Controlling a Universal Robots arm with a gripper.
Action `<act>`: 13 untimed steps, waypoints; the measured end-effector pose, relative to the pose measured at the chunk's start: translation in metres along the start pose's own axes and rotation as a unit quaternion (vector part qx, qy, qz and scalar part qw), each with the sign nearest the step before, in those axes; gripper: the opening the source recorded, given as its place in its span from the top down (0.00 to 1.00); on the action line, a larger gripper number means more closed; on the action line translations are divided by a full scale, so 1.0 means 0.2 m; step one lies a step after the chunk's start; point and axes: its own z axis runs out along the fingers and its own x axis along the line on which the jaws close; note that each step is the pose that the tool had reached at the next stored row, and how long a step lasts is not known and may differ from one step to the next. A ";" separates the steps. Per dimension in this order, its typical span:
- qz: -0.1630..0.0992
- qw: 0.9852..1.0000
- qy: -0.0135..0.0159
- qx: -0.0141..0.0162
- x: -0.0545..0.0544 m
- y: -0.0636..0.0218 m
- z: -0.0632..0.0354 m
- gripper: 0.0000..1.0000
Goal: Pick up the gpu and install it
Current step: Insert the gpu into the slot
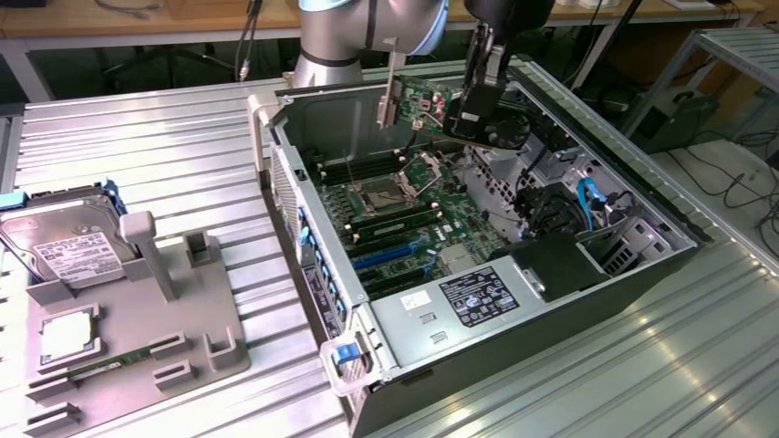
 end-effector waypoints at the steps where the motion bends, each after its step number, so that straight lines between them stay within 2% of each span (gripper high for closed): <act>1: -0.032 0.999 0.000 -0.001 0.00 0.000 0.000 0.72; 5: -0.063 0.998 -0.001 -0.001 0.00 0.001 0.001 0.72; 8: -0.087 0.996 -0.001 -0.002 0.00 0.001 0.002 0.72; 11: -0.110 0.994 -0.002 -0.003 0.00 0.001 0.002 0.72; 13: -0.133 0.991 -0.002 -0.003 0.00 0.001 0.003 0.72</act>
